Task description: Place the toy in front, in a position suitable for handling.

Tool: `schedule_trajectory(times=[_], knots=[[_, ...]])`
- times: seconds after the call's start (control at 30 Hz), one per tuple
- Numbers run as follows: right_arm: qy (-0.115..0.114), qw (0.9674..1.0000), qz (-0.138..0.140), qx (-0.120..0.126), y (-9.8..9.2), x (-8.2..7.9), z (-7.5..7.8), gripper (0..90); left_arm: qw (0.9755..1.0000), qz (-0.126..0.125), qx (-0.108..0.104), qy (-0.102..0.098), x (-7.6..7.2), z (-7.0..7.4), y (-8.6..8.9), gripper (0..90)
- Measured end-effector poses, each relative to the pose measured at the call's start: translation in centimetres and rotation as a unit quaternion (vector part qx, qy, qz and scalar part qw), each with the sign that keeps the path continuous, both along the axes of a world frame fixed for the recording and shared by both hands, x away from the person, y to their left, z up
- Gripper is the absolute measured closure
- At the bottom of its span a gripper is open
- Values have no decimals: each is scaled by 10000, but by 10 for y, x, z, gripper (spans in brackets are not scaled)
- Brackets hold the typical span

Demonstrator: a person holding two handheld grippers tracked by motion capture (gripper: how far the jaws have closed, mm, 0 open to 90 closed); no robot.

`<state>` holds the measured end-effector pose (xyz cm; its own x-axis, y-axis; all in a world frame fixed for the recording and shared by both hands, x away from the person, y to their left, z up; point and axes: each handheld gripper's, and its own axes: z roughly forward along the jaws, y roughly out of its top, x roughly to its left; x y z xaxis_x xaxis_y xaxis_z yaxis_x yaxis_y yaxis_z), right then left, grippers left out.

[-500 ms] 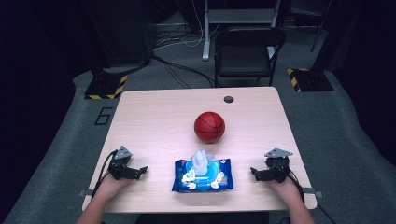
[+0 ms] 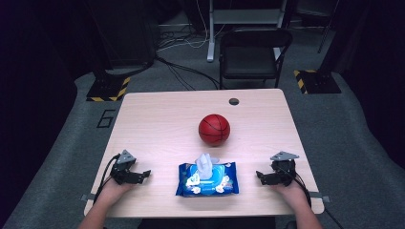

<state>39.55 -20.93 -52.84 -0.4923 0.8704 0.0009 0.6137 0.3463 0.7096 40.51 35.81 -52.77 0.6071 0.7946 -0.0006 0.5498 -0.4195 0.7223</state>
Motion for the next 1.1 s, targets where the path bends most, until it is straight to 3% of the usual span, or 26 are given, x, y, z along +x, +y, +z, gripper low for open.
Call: schedule_trajectory(times=[0.3, 0.5, 0.73, 1.0, 1.03, 1.1], knots=[[55, 10000, 13, -23, 0, -1, 2, 36, 9999, -97, 55, 86, -2, 3, -3, 167], [67, 9998, 164, -37, -1, -4, 7, 181, 9996, -157, -26, 254, -3, 8, -7, 208], [-5, 9996, 267, -50, 2, -7, 13, 215, 9996, -174, -119, 177, -10, 19, -13, 228], [-149, 9988, 439, -137, 15, -17, 32, 231, 9990, -361, -214, 119, -19, 33, -34, 225], [-224, 9973, 648, -247, 21, -21, 38, 237, 9986, -467, -212, 113, -21, 36, -42, 226], [-211, 9967, 745, -259, 28, -25, 41, 241, 9981, -556, -215, 128, -24, 39, -50, 224]])
